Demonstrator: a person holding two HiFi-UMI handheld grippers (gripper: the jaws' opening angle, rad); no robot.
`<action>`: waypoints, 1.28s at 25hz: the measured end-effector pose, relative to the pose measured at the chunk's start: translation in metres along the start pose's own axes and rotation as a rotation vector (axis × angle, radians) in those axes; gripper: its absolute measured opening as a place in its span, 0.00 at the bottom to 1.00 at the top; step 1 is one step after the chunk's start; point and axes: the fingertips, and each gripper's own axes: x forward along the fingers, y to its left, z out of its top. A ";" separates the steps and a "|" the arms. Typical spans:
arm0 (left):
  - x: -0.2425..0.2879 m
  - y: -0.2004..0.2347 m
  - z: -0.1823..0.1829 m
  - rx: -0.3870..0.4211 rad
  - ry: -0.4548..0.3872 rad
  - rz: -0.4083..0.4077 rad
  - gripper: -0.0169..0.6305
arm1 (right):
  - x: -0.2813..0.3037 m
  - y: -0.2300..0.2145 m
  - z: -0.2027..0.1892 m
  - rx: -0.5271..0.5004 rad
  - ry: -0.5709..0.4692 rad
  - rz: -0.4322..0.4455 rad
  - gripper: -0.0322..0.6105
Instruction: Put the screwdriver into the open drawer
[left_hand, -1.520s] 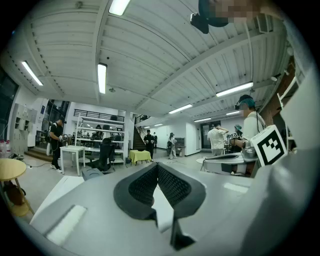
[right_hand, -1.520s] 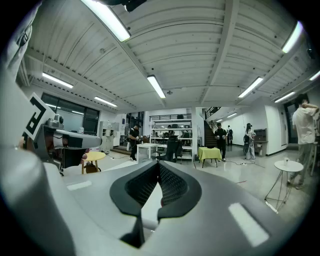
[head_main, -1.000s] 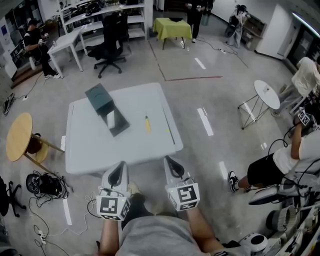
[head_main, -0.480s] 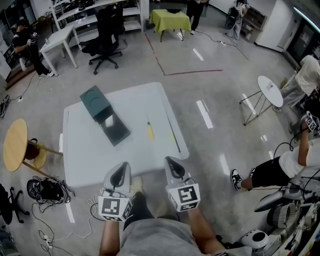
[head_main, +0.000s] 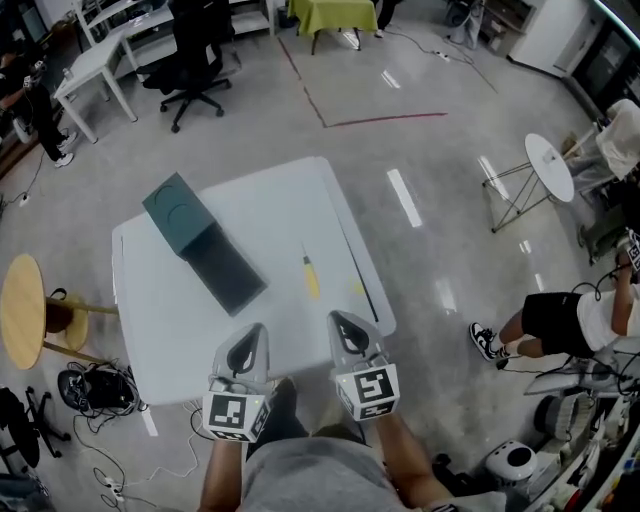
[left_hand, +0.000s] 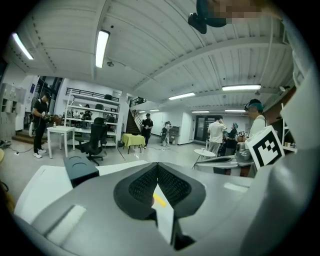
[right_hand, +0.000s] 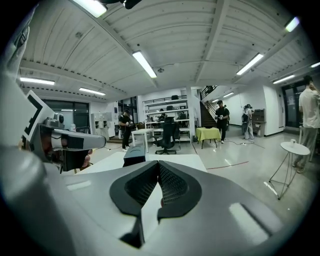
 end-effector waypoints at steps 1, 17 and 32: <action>0.006 0.005 -0.003 -0.006 0.011 -0.006 0.04 | 0.008 -0.002 -0.003 0.004 0.015 -0.005 0.05; 0.096 0.068 -0.052 -0.079 0.151 -0.088 0.04 | 0.105 -0.031 -0.058 0.076 0.223 -0.072 0.05; 0.138 0.089 -0.092 -0.100 0.236 -0.120 0.04 | 0.165 -0.053 -0.109 0.144 0.436 -0.082 0.06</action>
